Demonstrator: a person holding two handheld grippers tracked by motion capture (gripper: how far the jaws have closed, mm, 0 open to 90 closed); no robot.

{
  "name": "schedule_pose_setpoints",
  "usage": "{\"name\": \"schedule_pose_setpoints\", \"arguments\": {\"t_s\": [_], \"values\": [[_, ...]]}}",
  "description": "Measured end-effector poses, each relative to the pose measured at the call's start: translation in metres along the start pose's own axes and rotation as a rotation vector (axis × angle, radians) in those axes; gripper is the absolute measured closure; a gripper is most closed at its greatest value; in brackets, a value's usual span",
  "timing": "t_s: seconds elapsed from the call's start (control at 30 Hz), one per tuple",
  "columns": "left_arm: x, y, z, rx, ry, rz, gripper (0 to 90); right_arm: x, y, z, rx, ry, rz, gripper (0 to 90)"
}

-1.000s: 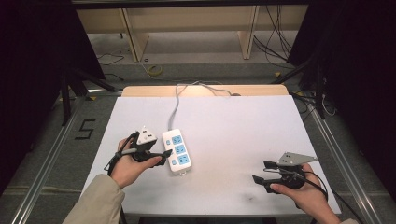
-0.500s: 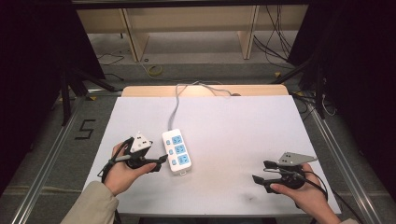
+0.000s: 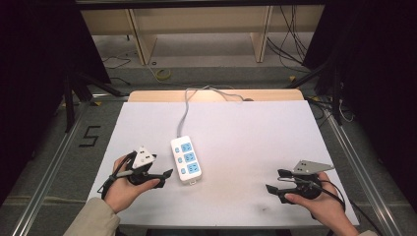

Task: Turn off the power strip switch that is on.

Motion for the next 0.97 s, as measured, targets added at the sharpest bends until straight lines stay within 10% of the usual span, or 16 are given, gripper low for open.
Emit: {"name": "schedule_pose_setpoints", "arguments": {"t_s": [0.97], "values": [[-0.007,0.026,0.001,0.020,-0.016,0.036,23.0,-0.001,0.000,0.000,-0.002,0.000,-0.001,25.9]]}}
Point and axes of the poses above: each handheld gripper's, and its own axes: x roughly forward along the jaws, y roughly out of its underside, z roughly to its left, the point moved 9 cm from there along x, roughly forward along the jaws, and after that the axes turned 4 degrees about -x, right-handed, at the moved point
